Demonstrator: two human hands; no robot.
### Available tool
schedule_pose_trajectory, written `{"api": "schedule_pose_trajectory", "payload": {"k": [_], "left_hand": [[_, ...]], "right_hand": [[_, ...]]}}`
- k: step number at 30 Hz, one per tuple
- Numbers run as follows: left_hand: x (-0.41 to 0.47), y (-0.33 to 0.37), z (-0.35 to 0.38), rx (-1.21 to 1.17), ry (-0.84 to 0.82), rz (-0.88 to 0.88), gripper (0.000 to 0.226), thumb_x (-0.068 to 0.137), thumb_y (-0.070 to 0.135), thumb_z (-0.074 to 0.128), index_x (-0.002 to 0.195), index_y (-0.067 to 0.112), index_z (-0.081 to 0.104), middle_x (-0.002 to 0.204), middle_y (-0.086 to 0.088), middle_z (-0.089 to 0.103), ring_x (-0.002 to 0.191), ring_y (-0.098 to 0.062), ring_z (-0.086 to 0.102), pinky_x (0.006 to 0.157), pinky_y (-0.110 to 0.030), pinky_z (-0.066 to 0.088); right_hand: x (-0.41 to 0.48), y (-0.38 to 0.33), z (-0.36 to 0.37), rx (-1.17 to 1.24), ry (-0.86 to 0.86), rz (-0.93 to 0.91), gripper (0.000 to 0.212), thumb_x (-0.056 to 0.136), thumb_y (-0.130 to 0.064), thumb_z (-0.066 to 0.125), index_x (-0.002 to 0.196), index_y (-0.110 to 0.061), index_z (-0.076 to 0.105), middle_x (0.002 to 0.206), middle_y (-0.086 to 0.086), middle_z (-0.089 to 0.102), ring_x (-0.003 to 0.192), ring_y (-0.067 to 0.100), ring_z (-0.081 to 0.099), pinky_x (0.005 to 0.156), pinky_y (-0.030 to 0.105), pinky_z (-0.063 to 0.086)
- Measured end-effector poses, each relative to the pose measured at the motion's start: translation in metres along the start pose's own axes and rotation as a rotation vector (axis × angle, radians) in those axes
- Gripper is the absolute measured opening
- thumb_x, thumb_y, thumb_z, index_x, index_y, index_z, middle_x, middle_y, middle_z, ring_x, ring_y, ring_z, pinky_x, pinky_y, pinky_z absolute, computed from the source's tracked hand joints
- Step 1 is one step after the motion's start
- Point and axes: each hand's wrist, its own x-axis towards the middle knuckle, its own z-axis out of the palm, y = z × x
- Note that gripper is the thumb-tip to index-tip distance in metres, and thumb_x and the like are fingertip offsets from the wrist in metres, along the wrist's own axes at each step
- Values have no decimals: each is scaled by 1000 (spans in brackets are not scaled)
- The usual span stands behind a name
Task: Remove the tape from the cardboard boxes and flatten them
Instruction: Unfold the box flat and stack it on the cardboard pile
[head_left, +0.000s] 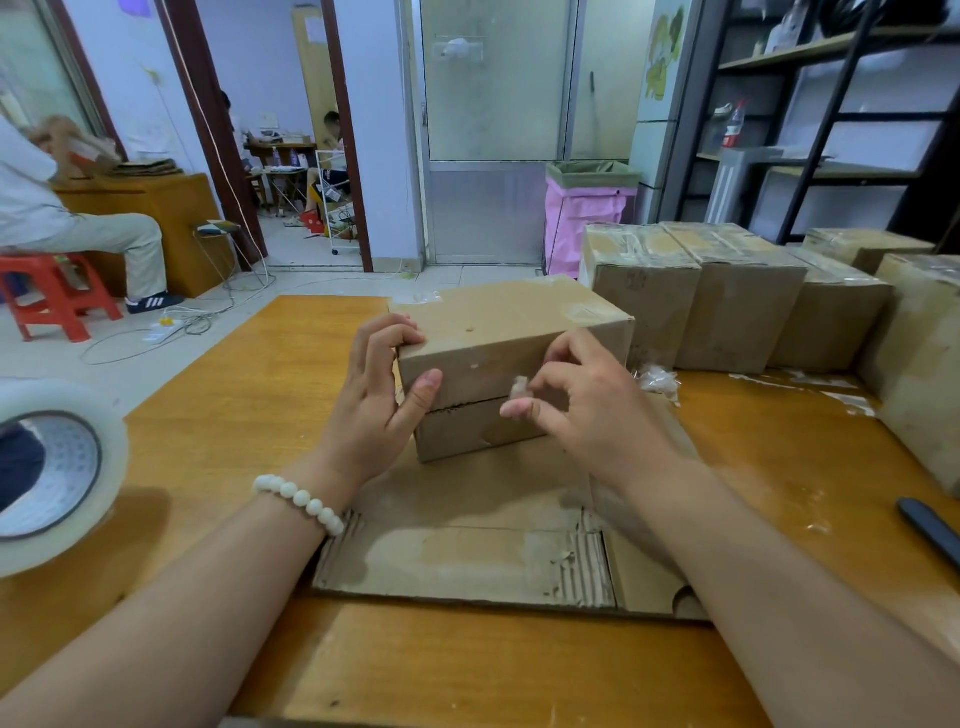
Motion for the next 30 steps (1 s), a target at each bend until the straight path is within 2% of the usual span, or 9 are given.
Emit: {"api": "schedule_pose_trajectory", "payload": {"k": [3, 8, 11, 14, 18, 22, 25, 27, 30], "left_hand": [[0, 1, 0, -9, -13, 6, 32, 99, 46, 42, 115, 18, 39, 123, -9, 37, 121, -15, 38, 107, -16, 28], [0, 1, 1, -14, -23, 6, 38, 99, 52, 39, 115, 18, 39, 124, -7, 36, 122, -8, 38, 107, -18, 30], [0, 0, 1, -16, -26, -2, 40, 98, 54, 39, 116, 19, 39, 124, -6, 36, 124, 1, 34, 105, -23, 34], [0, 1, 2, -14, -38, -7, 41, 98, 56, 39, 117, 20, 39, 124, -6, 36, 122, -12, 38, 102, -33, 39], [1, 1, 1, -13, -29, -6, 41, 97, 55, 40, 117, 19, 40, 125, -7, 36, 122, -15, 38, 100, -44, 42], [1, 1, 1, -14, -32, -10, 37, 97, 49, 45, 117, 19, 40, 125, -7, 36, 122, -17, 38, 99, -51, 43], [1, 0, 0, -14, -27, -22, 38, 97, 50, 45, 117, 18, 39, 125, -8, 36, 122, -20, 39, 97, -55, 44], [1, 0, -1, -15, -24, -24, 42, 97, 54, 41, 117, 18, 40, 125, -8, 37, 122, -22, 40, 97, -56, 44], [1, 0, 0, -15, -30, -23, 41, 97, 54, 41, 117, 18, 40, 125, -7, 36, 122, -20, 40, 97, -54, 45]], "right_hand": [[-1, -5, 0, -48, -10, 98, 40, 81, -50, 65, 74, -11, 63, 90, -3, 43, 80, 14, 46, 65, 26, 32], [-2, -13, 9, -26, -31, 308, 41, 84, -48, 64, 63, -23, 40, 80, -8, 35, 77, 16, 45, 67, 27, 29], [-1, -12, 11, -49, -51, 379, 36, 84, -48, 66, 77, -18, 47, 87, -5, 41, 85, 18, 46, 71, 28, 31], [-2, -10, 7, 20, -22, 424, 41, 81, -43, 71, 96, -16, 43, 96, -2, 51, 90, 17, 49, 72, 27, 33], [-1, -4, -3, 91, -51, 451, 52, 75, -52, 72, 100, -17, 43, 96, -3, 53, 88, 16, 50, 72, 28, 37], [0, -3, -1, 89, -108, 399, 53, 81, -68, 45, 94, -17, 50, 96, -5, 55, 89, 14, 51, 72, 30, 36], [-1, -3, 2, 165, -75, 338, 41, 95, -55, 31, 84, -22, 53, 94, -3, 60, 91, 15, 55, 77, 34, 40], [0, -2, 2, 182, -67, 320, 34, 100, -39, 31, 84, -23, 55, 95, -2, 62, 94, 15, 56, 84, 37, 42], [-1, -3, 3, 190, -127, 328, 22, 100, -32, 36, 87, -24, 52, 95, -4, 62, 93, 14, 56, 80, 33, 41]]}}
